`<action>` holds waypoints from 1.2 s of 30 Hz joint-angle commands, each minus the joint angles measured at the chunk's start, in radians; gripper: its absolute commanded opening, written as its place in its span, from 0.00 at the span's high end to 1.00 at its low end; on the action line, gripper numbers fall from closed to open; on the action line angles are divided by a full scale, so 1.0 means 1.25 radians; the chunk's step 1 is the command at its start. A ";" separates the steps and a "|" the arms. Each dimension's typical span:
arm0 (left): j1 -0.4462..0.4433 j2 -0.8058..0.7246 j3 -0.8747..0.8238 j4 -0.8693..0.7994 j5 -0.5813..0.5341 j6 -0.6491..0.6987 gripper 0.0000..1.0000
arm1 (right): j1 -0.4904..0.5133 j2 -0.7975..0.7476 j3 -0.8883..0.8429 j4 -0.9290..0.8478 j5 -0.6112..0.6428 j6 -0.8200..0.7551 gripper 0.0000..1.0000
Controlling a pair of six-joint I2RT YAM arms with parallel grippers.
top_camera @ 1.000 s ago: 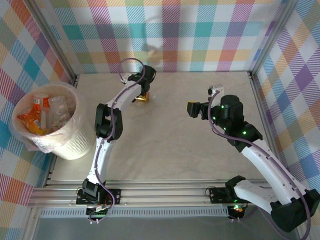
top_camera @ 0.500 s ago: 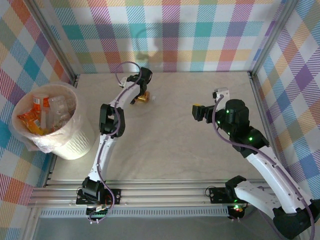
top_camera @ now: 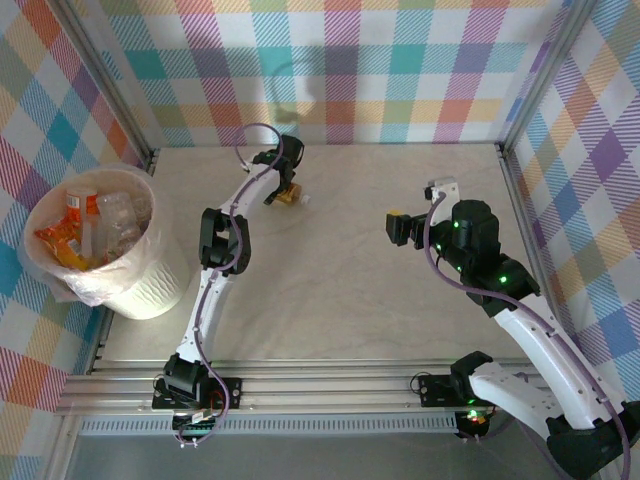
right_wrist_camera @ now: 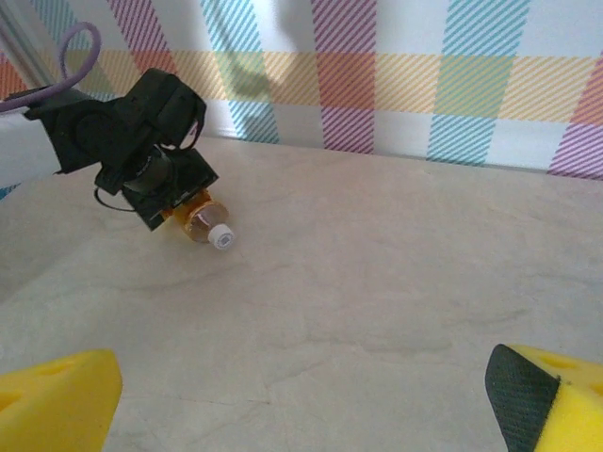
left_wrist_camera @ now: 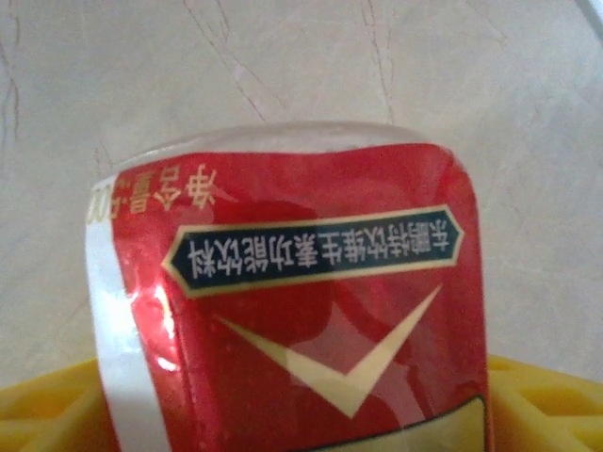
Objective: Put the plastic bottles in the bin
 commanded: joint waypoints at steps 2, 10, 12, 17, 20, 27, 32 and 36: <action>0.009 -0.045 -0.052 0.056 0.003 0.067 0.37 | 0.003 -0.003 -0.006 0.018 -0.125 -0.050 0.00; 0.009 -0.149 -0.248 0.219 0.038 0.154 0.48 | 0.004 0.007 -0.023 0.068 -0.287 -0.070 0.00; 0.009 -0.170 -0.282 0.244 0.051 0.170 0.48 | 0.004 0.011 -0.025 0.083 -0.316 -0.072 0.00; 0.009 -0.252 -0.422 0.351 0.109 0.197 0.48 | 0.004 0.039 -0.029 0.102 -0.481 -0.080 0.00; 0.009 -0.307 -0.503 0.398 0.148 0.216 0.48 | 0.005 0.071 -0.025 0.113 -0.529 -0.066 0.00; 0.008 -0.464 -0.698 0.498 0.228 0.288 0.50 | 0.006 0.131 -0.035 0.213 -0.484 0.019 0.00; 0.007 -0.579 -0.822 0.525 0.276 0.310 0.50 | 0.007 0.166 -0.024 0.258 -0.464 0.048 0.00; 0.007 -0.691 -0.920 0.543 0.313 0.330 0.51 | 0.007 0.175 -0.029 0.308 -0.414 0.087 0.00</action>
